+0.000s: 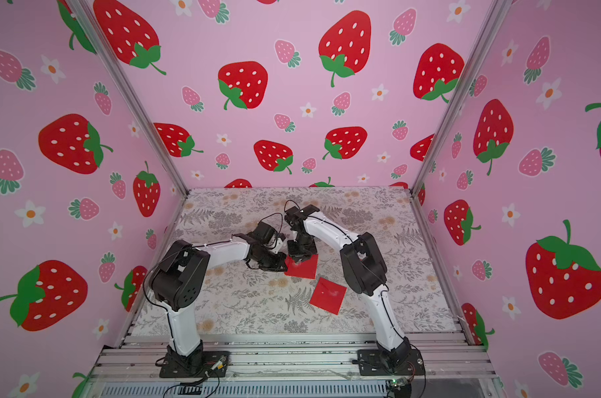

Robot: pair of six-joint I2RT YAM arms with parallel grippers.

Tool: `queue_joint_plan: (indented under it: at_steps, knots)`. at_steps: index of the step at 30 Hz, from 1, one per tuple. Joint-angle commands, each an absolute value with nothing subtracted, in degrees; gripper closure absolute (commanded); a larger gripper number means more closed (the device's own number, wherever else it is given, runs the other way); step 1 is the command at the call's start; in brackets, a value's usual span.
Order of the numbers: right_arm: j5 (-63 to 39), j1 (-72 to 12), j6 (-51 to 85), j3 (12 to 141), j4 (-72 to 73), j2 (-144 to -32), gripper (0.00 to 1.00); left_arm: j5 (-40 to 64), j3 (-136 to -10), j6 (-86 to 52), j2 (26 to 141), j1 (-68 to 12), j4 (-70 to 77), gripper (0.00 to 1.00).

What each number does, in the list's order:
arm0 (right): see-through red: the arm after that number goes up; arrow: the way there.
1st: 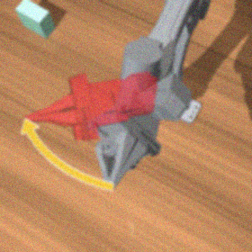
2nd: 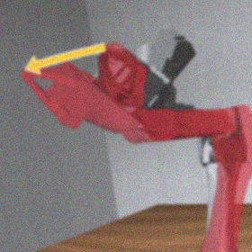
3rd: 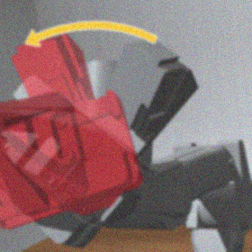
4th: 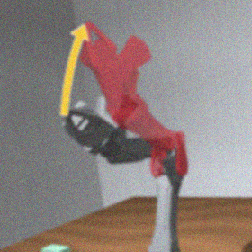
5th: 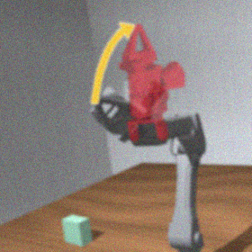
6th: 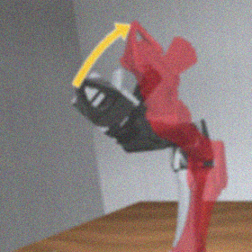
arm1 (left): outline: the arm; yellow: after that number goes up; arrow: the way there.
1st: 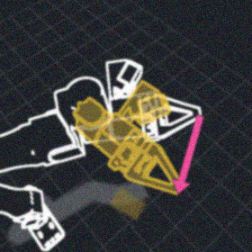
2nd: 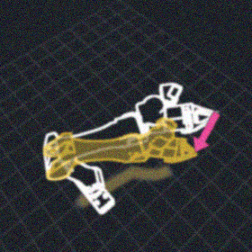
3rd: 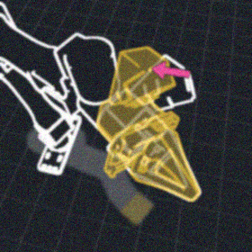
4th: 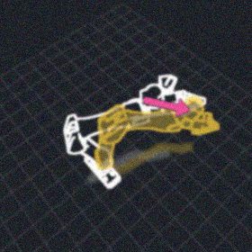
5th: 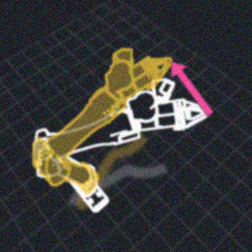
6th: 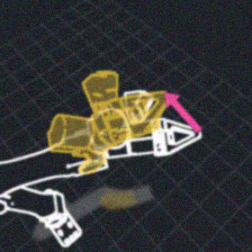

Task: Seal the envelope with a glue stick
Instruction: Apply the envelope at the center of the board.

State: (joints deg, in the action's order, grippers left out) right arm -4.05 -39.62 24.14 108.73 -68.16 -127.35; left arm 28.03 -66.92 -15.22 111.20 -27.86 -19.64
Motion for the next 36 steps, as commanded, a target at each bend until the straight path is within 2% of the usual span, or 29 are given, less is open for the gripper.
queue_joint_plan:
  at_steps: [1,4,6,9,15,20,22,27,30,32,36]
  knots:
    - [-0.45,-38.74,23.47,106.65,-70.18,-127.33,1.0,26.37,-68.03,-14.48,113.68,-27.95,-22.59,1.0]
    - [10.4,-38.68,23.12,107.63,-75.62,-127.36,1.0,26.11,-67.69,-14.42,113.2,-27.95,-22.5,1.0]
    - [12.36,-38.7,22.79,107.74,-76.71,-127.19,1.0,26.16,-67.92,-14.49,113.35,-27.95,-22.54,1.0]
    - [6.79,-38.8,22.28,107.14,-74.64,-127.39,1.0,26.45,-68.38,-14.59,113.82,-27.95,-22.58,1.0]
    - [-13.03,-38.95,23.62,105.81,-65.47,-127.6,1.0,26.54,-68.56,-14.54,113.99,-27.95,-22.63,1.0]
    - [-15.91,-39.22,23.47,107.37,-65.99,-128.94,1.0,26.7,-68.55,-14.57,114.09,-27.95,-22.57,1.0]
    - [-12.89,-39.12,23.21,107.23,-67.4,-128.46,1.0,26.65,-68.55,-14.49,114.1,-27.96,-22.57,1.0]
    - [4.47,-39.12,22.54,108.67,-74.98,-128.99,1.0,26.65,-68.55,-14.46,114.26,-27.99,-22.66,1.0]
    - [8.39,-39.22,22.16,109.62,-77.6,-129.72,1.0,26.63,-68.55,-14.43,114.26,-27.94,-22.76,1.0]
    - [4.08,-39.12,21.51,109.76,-76.59,-129.64,1.0,26.72,-68.72,-14.51,114.43,-27.91,-22.78,1.0]
    - [-11.31,-39.25,20.87,109.41,-71.42,-129.78,1.0,26.67,-69.17,-14.4,114.71,-27.89,-23.29,1.0]
